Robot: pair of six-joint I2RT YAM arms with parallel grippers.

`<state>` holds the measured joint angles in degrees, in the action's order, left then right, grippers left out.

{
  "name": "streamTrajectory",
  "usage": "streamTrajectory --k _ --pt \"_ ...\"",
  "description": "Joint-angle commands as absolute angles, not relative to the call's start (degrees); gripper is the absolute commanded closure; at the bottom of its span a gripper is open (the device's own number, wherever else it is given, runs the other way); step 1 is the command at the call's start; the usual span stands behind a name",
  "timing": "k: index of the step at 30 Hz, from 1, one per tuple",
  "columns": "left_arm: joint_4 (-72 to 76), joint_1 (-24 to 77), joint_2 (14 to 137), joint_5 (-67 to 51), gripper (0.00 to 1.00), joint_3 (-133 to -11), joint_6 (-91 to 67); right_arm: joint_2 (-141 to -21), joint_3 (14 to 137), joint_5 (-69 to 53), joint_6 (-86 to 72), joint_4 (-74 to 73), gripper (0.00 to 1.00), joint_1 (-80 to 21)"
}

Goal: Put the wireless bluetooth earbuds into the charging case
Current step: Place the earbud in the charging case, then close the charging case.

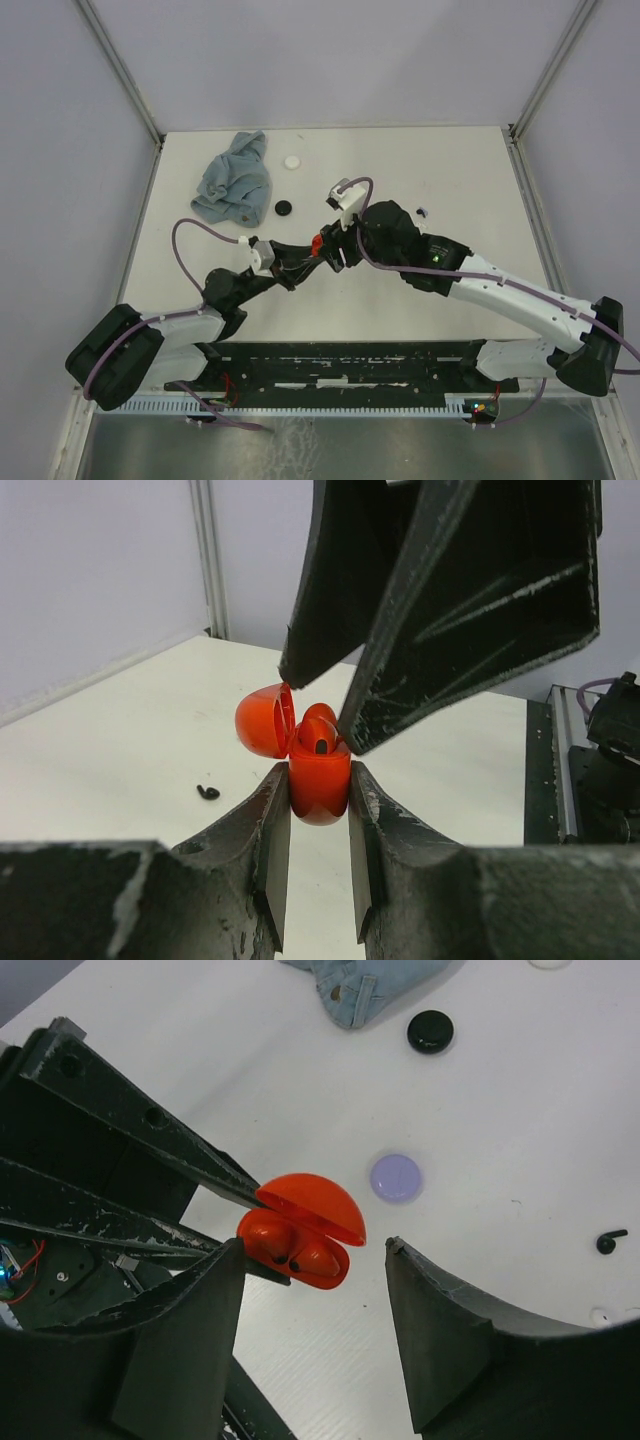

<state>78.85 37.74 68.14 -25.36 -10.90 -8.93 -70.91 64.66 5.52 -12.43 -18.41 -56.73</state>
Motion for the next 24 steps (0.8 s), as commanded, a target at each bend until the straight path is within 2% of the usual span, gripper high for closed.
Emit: streamTrajectory --k 1,6,14,19,24 --pt "79.5 38.1 68.5 -27.8 0.97 -12.8 -8.3 -71.6 69.9 7.9 -13.2 -20.2 0.33 -56.6" --pt "78.9 38.1 68.0 -29.2 0.97 -12.3 -8.1 -71.9 72.7 5.5 -9.3 -26.2 0.26 -55.1" --pt "75.9 38.1 68.2 -34.8 0.97 -14.4 -8.2 -71.8 74.9 -17.7 1.5 -34.1 0.07 -48.1" --pt "75.2 38.0 68.3 -36.9 0.97 -16.1 -9.0 -74.1 76.9 -24.3 8.4 -38.9 0.01 -47.3" --pt "74.5 38.0 69.2 -38.4 0.97 -17.3 -9.6 -76.5 77.6 -27.9 11.8 -39.9 0.00 -46.9"
